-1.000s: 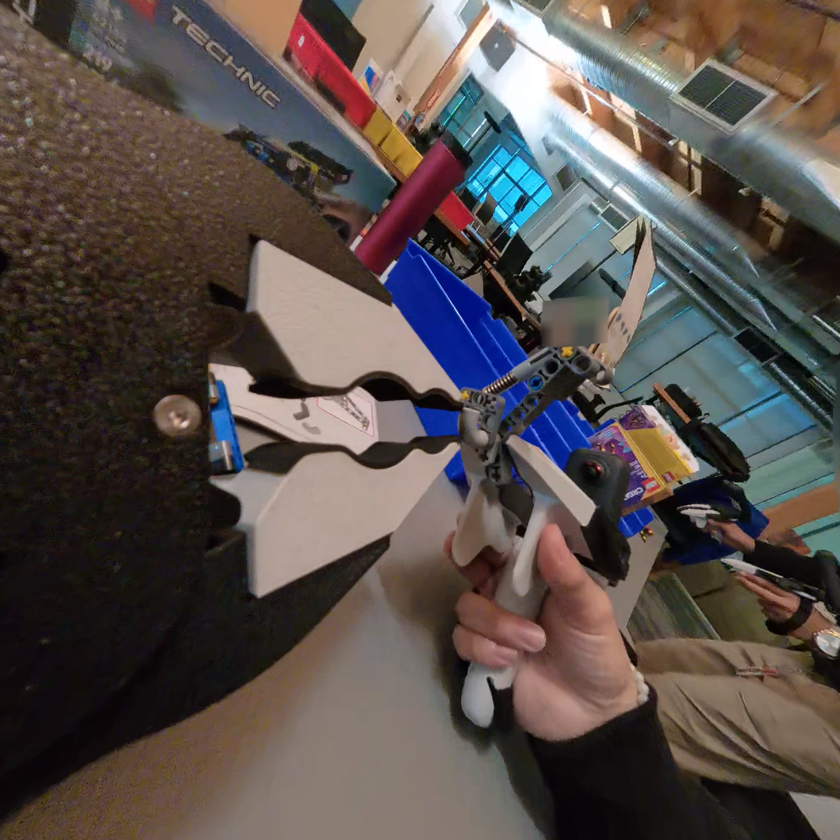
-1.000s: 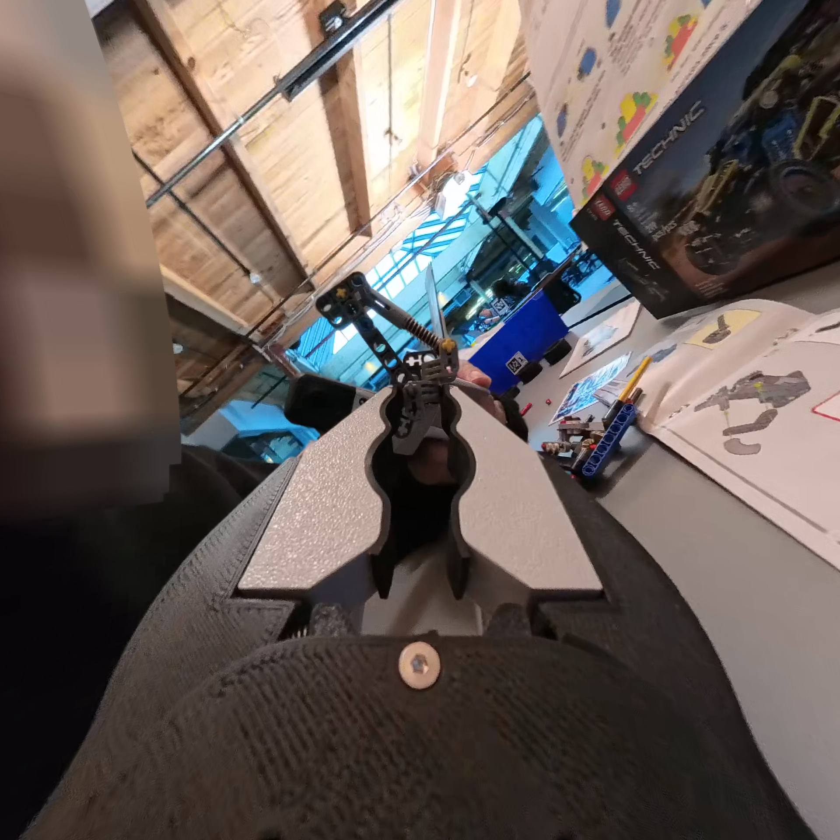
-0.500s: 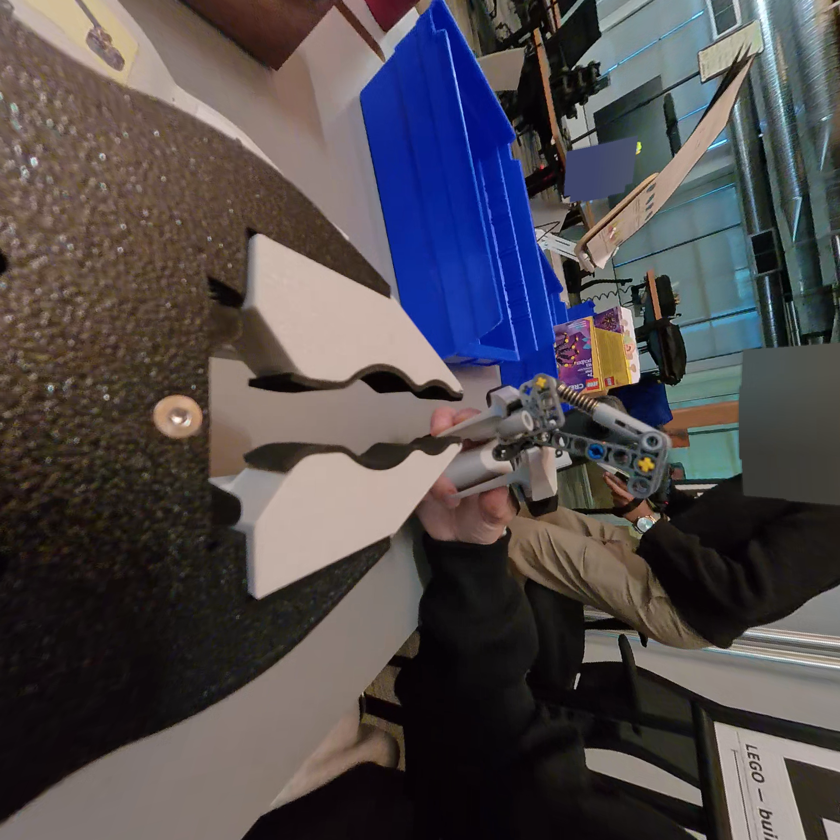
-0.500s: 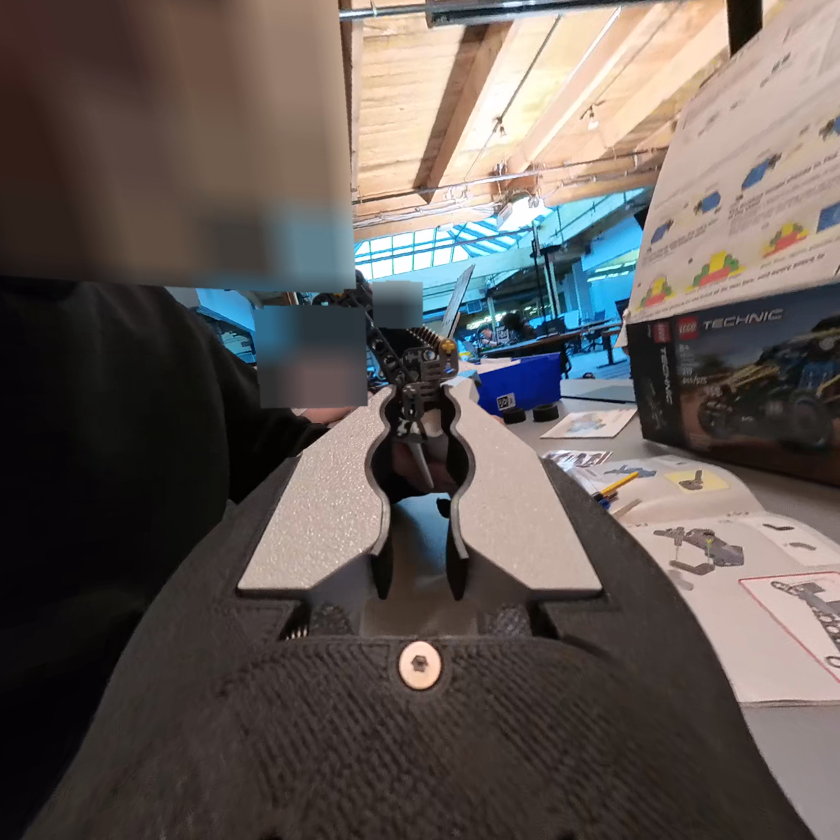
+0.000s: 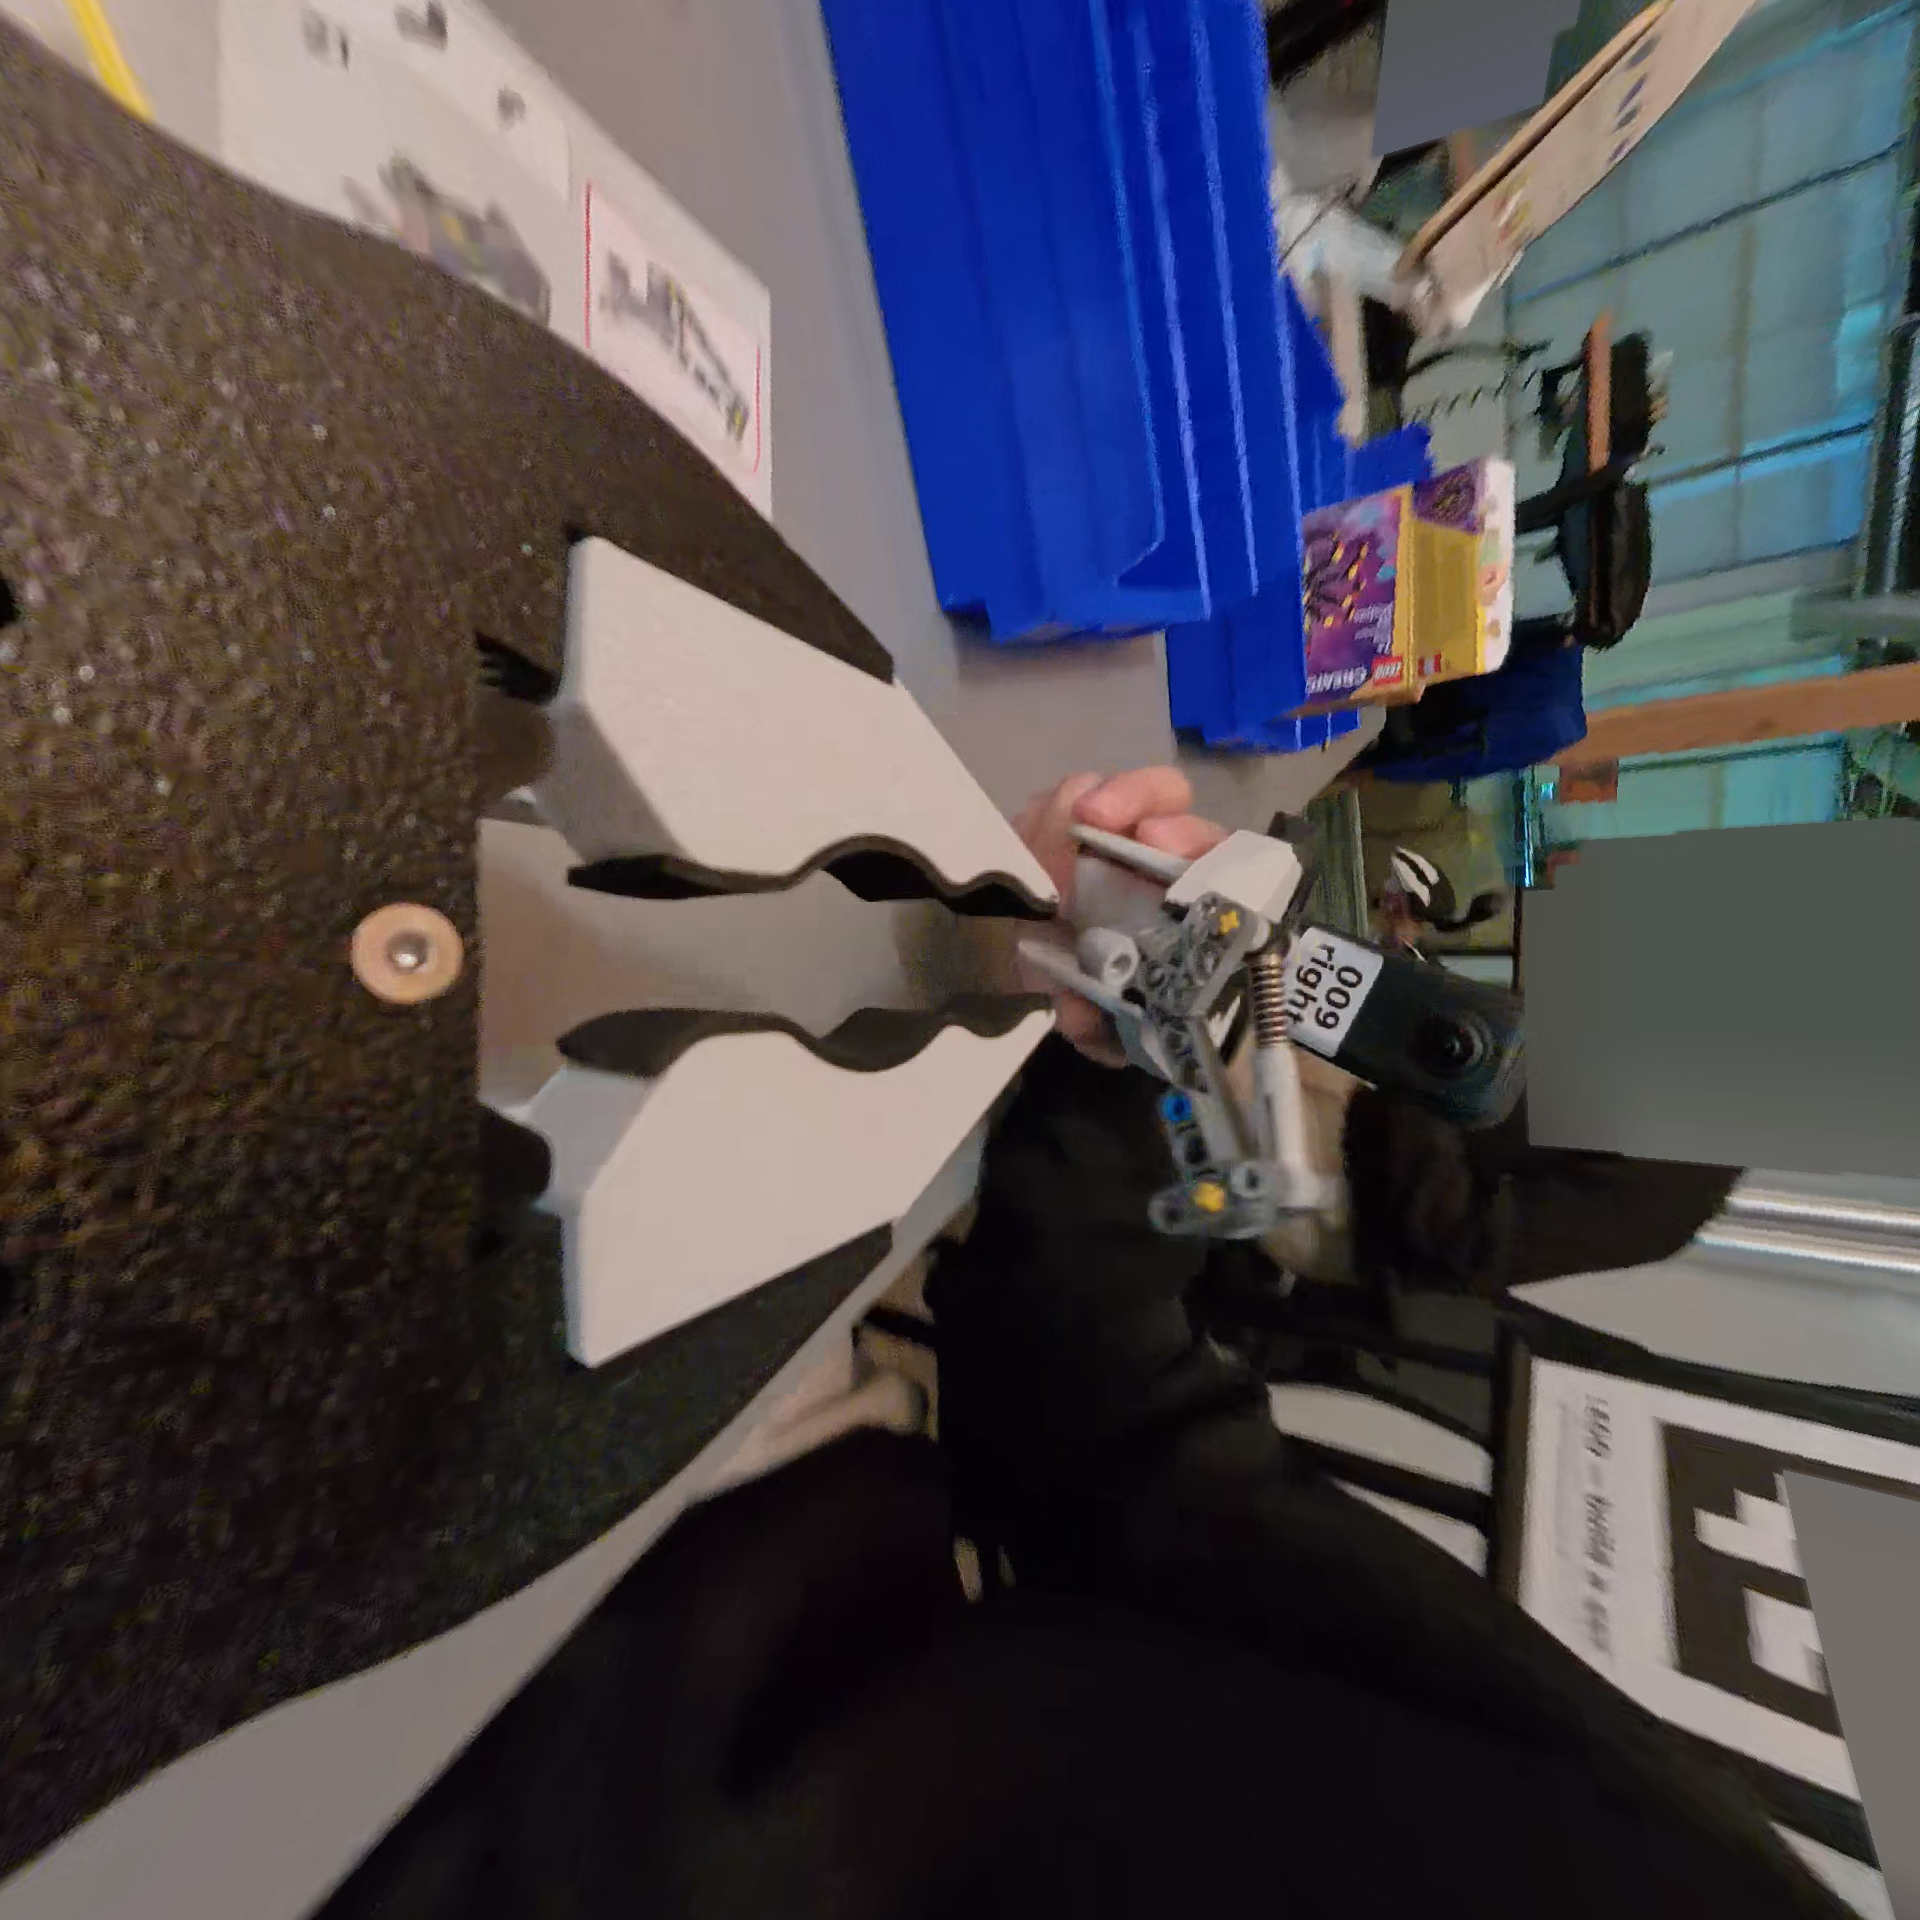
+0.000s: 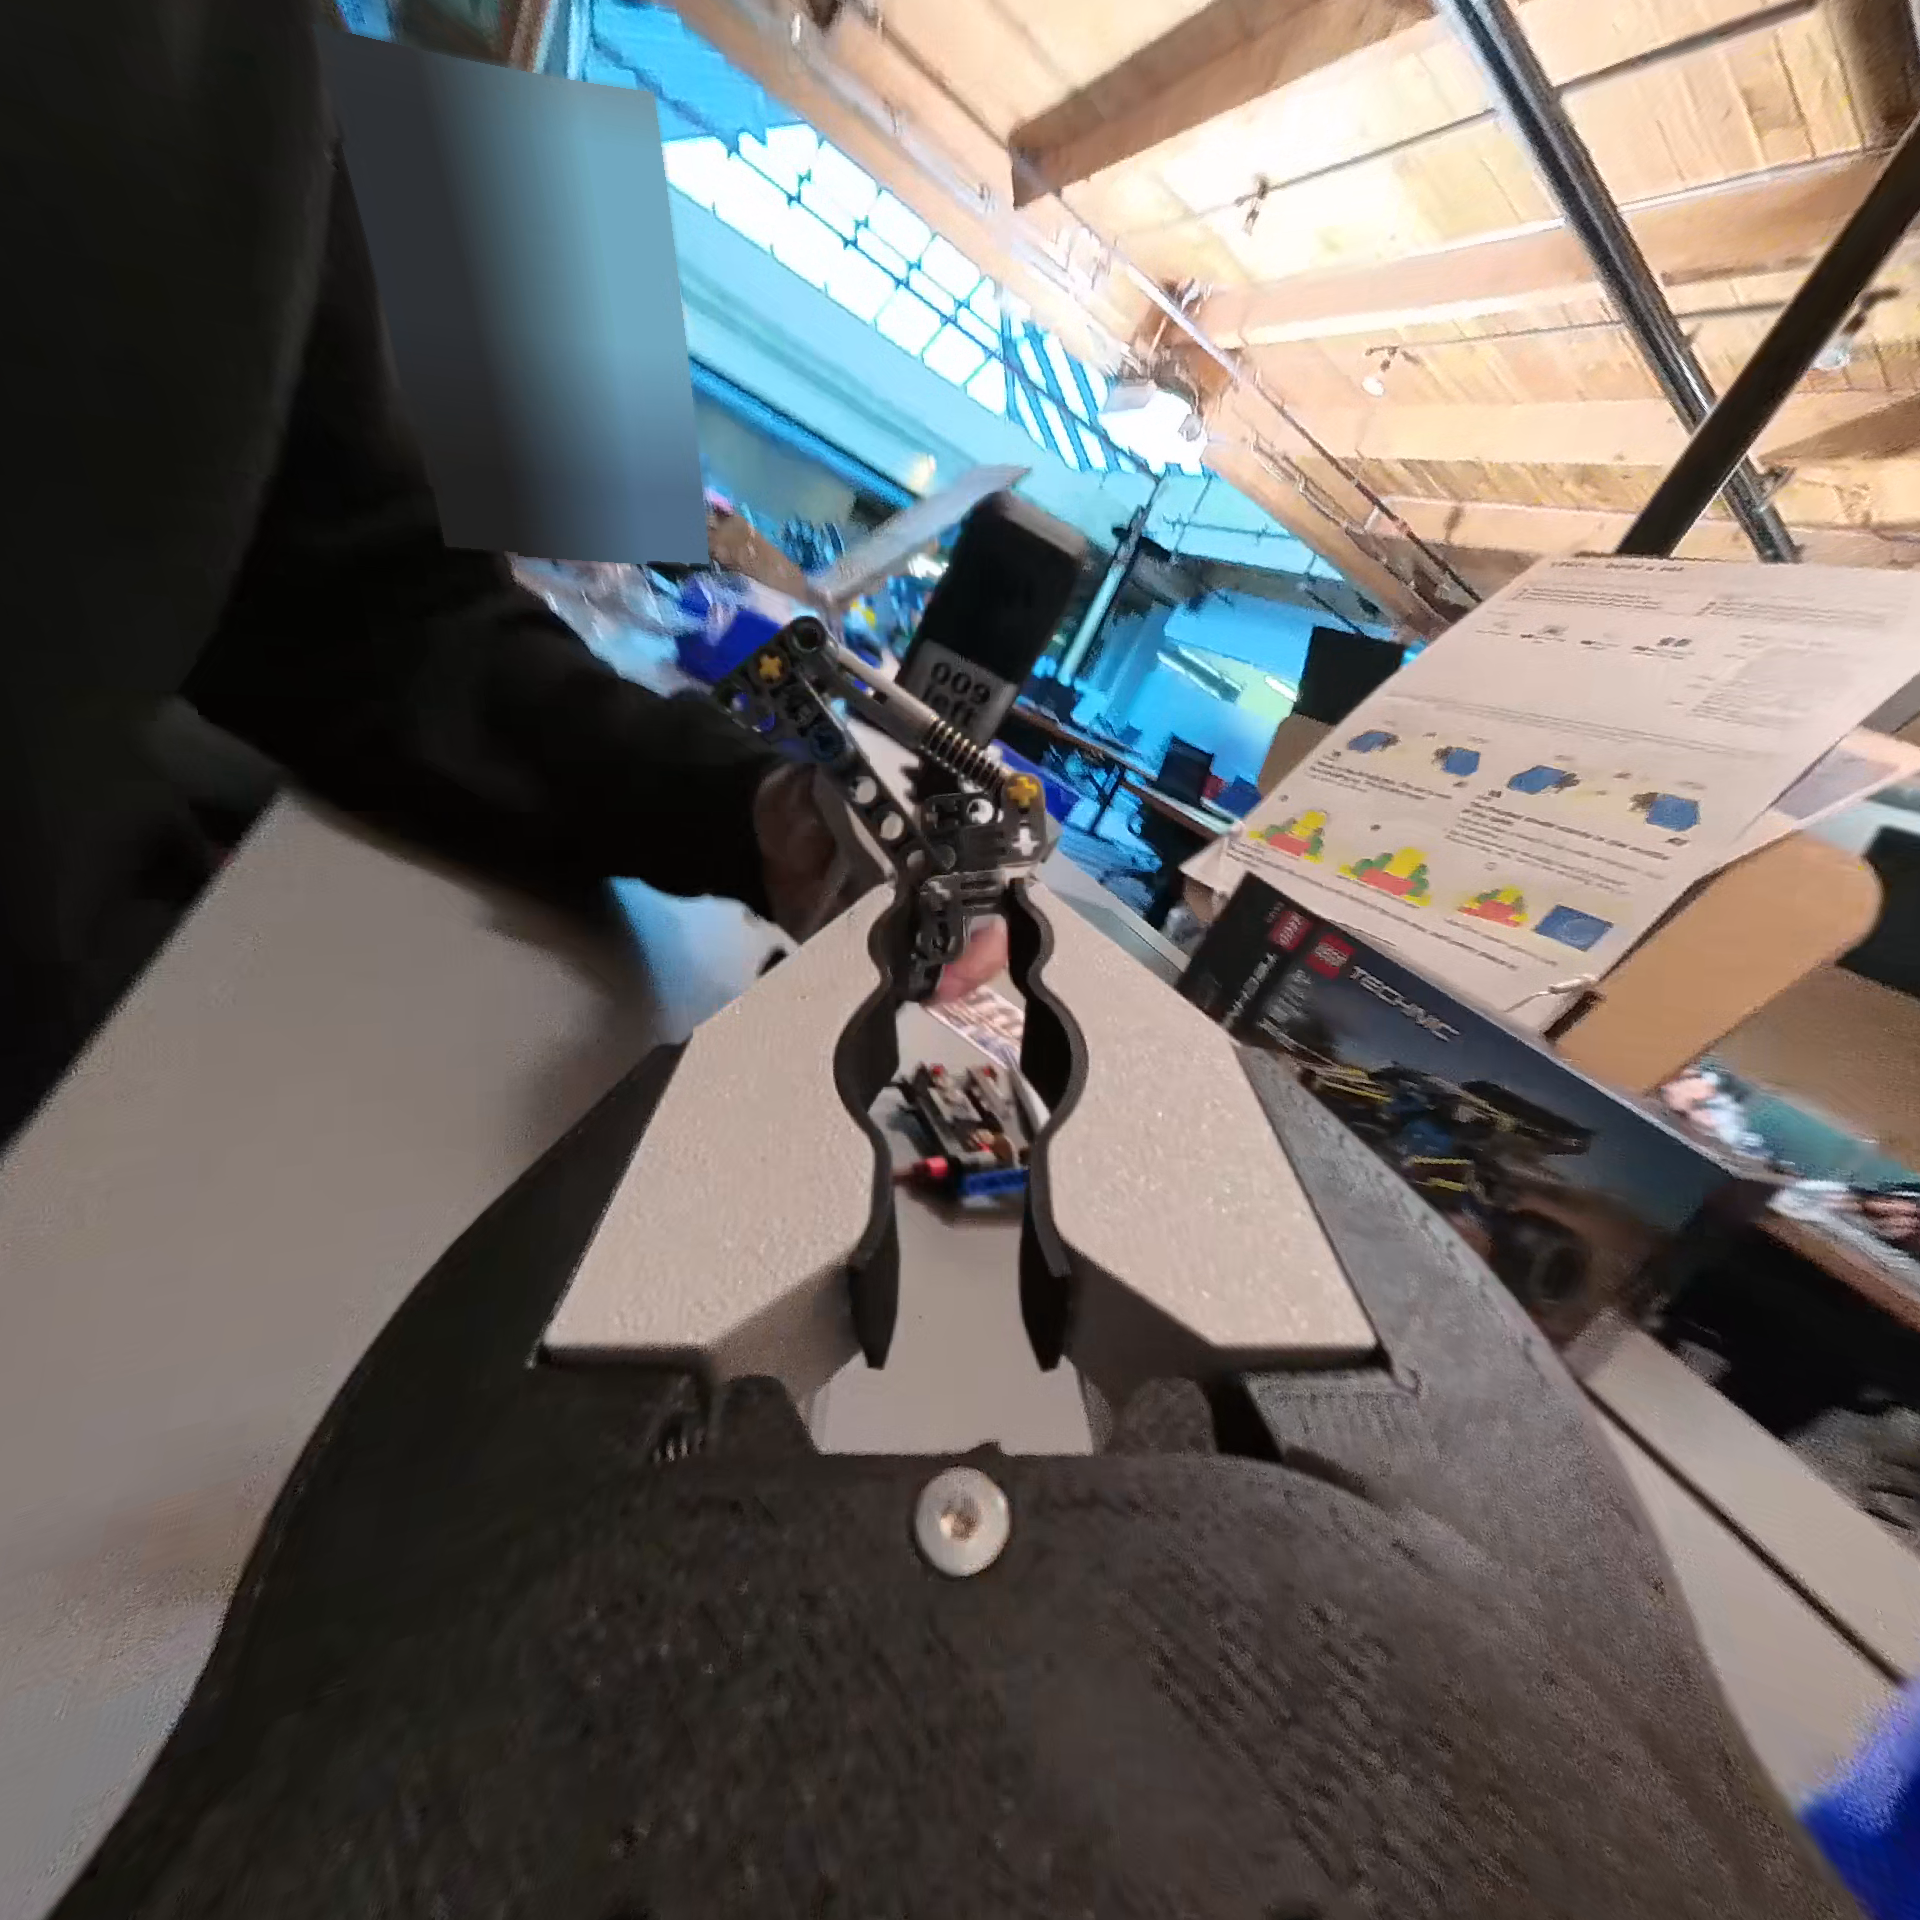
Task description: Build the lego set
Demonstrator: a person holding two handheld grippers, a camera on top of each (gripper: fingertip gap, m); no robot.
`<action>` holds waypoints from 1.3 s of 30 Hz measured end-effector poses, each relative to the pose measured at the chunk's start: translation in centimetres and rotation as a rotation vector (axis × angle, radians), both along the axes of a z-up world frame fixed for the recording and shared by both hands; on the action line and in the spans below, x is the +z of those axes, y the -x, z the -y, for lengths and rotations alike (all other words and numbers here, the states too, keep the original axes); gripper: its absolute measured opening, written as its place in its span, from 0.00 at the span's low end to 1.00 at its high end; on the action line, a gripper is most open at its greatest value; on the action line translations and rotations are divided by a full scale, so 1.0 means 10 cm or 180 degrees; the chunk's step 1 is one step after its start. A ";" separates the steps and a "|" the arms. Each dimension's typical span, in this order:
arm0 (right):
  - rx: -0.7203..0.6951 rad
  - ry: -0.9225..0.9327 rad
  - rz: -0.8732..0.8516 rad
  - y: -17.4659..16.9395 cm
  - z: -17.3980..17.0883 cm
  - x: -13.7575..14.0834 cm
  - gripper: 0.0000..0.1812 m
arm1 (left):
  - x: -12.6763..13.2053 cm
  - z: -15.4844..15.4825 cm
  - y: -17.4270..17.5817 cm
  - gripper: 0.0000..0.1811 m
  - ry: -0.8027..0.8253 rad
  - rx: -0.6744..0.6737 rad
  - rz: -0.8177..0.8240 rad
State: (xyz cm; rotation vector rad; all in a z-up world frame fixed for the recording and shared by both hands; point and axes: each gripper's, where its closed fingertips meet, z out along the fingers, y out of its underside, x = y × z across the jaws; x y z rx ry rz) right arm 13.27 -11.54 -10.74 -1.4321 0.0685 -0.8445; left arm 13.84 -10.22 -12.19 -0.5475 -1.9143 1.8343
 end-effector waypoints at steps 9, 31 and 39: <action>-0.0370 0.0419 0.0173 -0.12 -0.13 -0.09 0.09 | -0.11 -0.09 -0.19 0.11 -0.0294 -0.0148 -0.0315; -0.1798 0.2466 0.0129 -0.68 0.17 -0.99 0.09 | -0.87 -0.10 -0.49 0.22 -0.1555 0.0391 0.0693; -0.1508 0.2443 -0.0156 -0.64 0.17 -1.18 0.13 | -1.10 -0.03 -0.46 0.13 -0.2000 0.0647 0.1019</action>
